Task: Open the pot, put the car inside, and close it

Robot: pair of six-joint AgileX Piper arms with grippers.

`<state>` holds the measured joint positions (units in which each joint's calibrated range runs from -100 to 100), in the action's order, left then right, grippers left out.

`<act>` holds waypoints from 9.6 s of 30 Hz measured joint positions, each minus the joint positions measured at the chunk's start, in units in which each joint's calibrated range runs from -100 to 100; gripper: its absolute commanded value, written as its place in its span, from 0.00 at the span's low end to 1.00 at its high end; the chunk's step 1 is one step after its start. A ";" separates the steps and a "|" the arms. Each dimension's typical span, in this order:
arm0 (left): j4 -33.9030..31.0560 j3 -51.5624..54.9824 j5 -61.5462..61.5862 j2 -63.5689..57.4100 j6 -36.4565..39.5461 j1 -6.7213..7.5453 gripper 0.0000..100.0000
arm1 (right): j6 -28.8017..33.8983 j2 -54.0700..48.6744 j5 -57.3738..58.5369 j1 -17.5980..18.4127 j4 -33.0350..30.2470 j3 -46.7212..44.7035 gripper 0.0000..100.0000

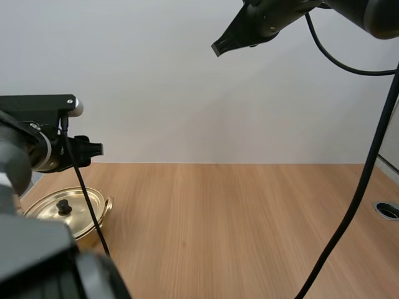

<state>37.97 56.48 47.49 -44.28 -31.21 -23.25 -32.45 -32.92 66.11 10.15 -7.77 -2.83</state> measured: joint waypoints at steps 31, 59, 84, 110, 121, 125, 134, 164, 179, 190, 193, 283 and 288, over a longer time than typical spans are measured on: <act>31.86 0.00 21.88 -39.39 -7.52 0.00 1.00 | 0.00 0.00 -14.17 0.00 1.97 0.00 0.00; -1.91 4.47 -4.83 -46.52 12.71 24.10 1.00 | 2.99 -19.40 -27.24 -18.64 12.70 -21.30 0.00; -45.54 40.89 -31.09 -55.72 50.63 23.10 1.00 | -4.39 -38.06 -31.06 -15.58 20.03 -66.16 0.00; -53.80 43.52 -16.14 -55.72 61.81 20.98 1.00 | -3.29 -33.72 -15.55 -15.58 18.93 -71.11 0.00; -52.19 43.52 -16.14 -55.72 61.81 20.98 1.00 | 3.43 -34.29 -23.70 -15.58 14.44 -71.11 0.00; -51.96 43.52 -16.14 -55.72 61.81 20.98 0.93 | 3.43 -34.29 -23.70 -15.58 14.44 -71.11 0.00; -52.40 43.52 -16.14 -55.72 61.59 20.98 0.00 | 3.43 -34.29 -23.70 -15.58 14.44 -71.11 0.00; -52.40 43.52 -16.14 -55.72 61.59 20.98 0.00 | 3.32 -53.81 -22.48 -15.58 15.71 -83.67 0.00; -52.40 43.52 -16.14 -55.72 61.59 20.98 0.00 | 3.64 -67.08 -32.85 -15.58 17.45 -97.14 0.00; -52.40 43.52 -16.14 -55.72 61.59 20.98 0.00 | 6.42 -67.08 -33.75 -15.58 18.18 -97.17 0.00; -52.40 43.52 -16.14 -55.72 61.59 20.98 0.00 | 6.42 -67.08 -33.93 -15.58 18.18 -97.17 0.00; -52.40 43.52 -16.14 -55.72 61.59 20.98 0.00 | 15.59 -67.08 -34.58 -9.50 7.77 -97.17 0.00; -52.40 43.52 -16.14 -55.72 61.59 20.98 0.00 | 15.59 -67.08 -34.58 -9.50 7.77 -97.17 0.00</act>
<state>-14.43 100.00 31.34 -100.00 30.38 -2.27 -16.86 -100.00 31.53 0.65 0.00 -100.00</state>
